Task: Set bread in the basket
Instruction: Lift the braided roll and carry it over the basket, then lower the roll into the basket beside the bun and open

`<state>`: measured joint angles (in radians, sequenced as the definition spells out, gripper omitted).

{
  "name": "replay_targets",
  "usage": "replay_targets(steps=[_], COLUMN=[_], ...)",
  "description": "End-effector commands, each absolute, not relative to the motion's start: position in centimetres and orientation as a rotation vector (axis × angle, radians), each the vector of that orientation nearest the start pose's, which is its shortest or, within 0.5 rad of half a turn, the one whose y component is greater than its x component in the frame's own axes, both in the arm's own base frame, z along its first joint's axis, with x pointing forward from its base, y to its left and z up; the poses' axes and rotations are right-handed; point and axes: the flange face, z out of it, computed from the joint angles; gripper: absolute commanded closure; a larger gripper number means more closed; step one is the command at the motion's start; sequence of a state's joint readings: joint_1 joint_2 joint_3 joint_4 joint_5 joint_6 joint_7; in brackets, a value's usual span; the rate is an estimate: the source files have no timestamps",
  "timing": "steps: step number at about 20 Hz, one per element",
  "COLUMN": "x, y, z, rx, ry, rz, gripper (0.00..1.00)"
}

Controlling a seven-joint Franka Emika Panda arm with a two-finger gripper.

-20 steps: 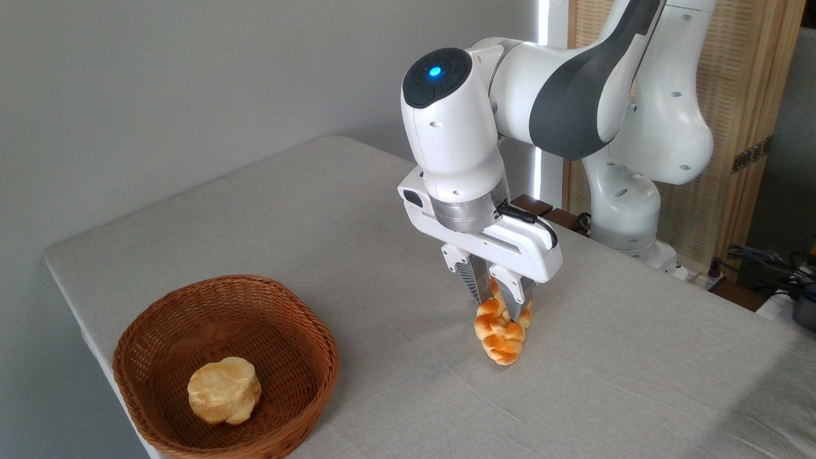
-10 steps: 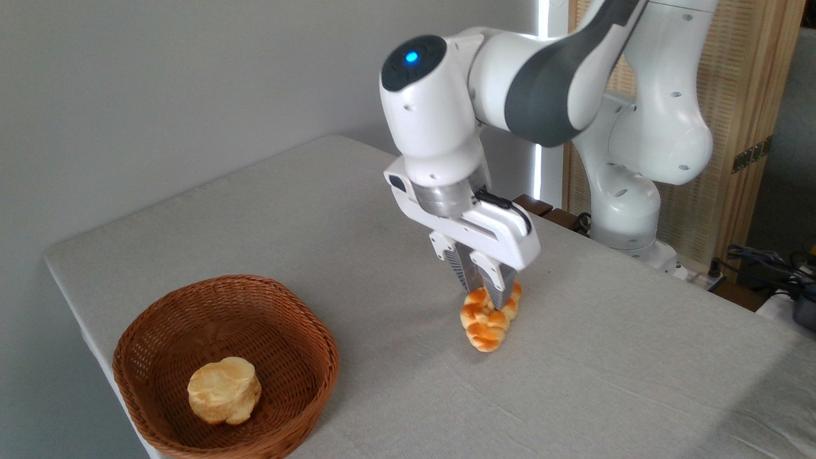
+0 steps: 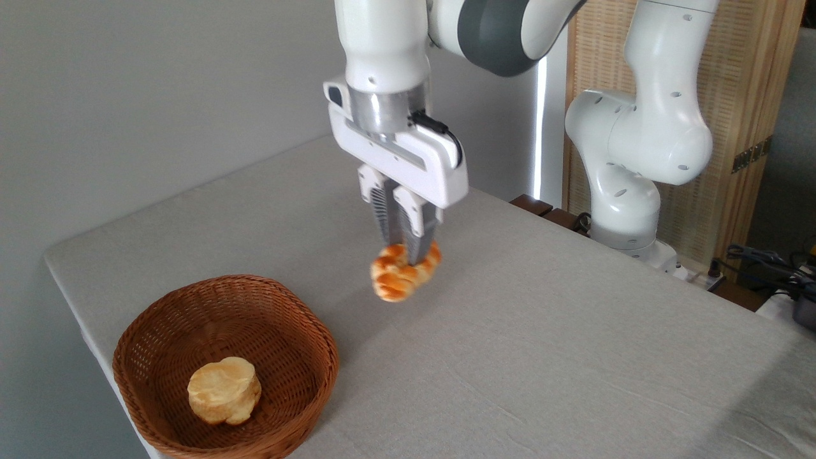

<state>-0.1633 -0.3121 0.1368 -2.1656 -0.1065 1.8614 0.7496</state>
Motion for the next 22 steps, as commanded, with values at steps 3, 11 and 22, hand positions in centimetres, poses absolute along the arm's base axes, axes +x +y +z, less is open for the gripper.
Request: replay_targets(steps=[3, 11, 22], x=[52.9, 60.8, 62.8], y=[-4.9, -10.7, -11.5], z=[55.5, 52.6, 49.9], rx=[-3.060, -3.126, -3.103], ry=[1.167, 0.827, 0.770], rz=[-0.357, -0.567, -0.654], gripper=[0.63, 0.62, 0.00])
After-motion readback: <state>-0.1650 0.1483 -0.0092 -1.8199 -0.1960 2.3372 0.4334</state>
